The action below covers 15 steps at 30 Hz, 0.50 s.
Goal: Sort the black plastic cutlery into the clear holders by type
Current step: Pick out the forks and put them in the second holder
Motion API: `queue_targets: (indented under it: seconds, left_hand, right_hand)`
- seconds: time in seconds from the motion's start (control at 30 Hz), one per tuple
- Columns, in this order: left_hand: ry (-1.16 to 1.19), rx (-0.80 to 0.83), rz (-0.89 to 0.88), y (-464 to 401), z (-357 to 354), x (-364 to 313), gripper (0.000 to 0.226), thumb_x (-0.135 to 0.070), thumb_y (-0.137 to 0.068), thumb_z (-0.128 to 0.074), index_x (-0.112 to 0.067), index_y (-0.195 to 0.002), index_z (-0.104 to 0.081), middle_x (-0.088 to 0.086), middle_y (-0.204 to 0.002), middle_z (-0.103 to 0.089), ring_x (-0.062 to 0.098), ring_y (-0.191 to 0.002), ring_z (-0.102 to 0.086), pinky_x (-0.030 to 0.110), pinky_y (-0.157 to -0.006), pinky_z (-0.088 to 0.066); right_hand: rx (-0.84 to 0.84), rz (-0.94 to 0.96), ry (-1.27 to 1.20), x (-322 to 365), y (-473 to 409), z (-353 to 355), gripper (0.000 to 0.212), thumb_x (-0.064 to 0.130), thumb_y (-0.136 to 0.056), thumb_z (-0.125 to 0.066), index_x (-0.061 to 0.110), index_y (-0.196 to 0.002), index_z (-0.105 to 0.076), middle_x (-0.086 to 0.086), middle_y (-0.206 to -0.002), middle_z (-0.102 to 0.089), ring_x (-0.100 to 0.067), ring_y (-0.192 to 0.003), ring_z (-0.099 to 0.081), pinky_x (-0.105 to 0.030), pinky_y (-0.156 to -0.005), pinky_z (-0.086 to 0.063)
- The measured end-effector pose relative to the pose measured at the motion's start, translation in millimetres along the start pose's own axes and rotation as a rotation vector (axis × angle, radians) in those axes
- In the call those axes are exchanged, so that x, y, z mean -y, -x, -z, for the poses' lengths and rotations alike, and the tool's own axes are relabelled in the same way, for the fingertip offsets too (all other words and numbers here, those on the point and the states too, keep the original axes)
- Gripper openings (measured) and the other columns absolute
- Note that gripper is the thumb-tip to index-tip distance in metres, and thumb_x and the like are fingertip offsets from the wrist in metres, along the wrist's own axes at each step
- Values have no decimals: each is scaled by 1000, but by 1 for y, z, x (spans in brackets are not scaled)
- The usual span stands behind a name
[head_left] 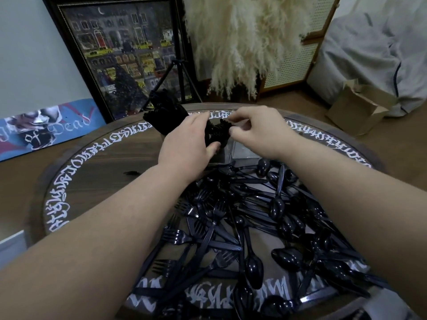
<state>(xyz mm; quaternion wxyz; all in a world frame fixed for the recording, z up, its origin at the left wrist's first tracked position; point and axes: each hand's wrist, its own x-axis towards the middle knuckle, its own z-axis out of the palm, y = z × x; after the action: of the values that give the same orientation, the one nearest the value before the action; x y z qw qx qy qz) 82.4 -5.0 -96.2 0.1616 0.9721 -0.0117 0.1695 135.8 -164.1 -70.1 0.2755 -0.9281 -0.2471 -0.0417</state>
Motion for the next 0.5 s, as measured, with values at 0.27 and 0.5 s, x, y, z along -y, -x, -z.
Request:
queue_targets:
  seconds: [0.27,0.5]
  left_hand:
    - [74,-22,-86,5,-4,0,39,-22,-91,-59,-16,-128,-51,-2,-121,-56,18,-109,-52,30,-87,-41]
    - [102,13,-84,25,4,11,60,-22,-91,-60,-22,-146,-35,-7,-151,-33,15,-123,-49,32,-97,-44]
  right_hand:
    - [-50,63,86,-6,-3,-15,34,16,-89,-61,23,-122,-64,-6,-111,-64,-22,-106,-58,-27,-92,-39]
    - [-67,87,66,2,17,-15,56,22,-84,-68,23,-137,-50,2,-138,-49,-20,-105,-59,-31,-97,-44]
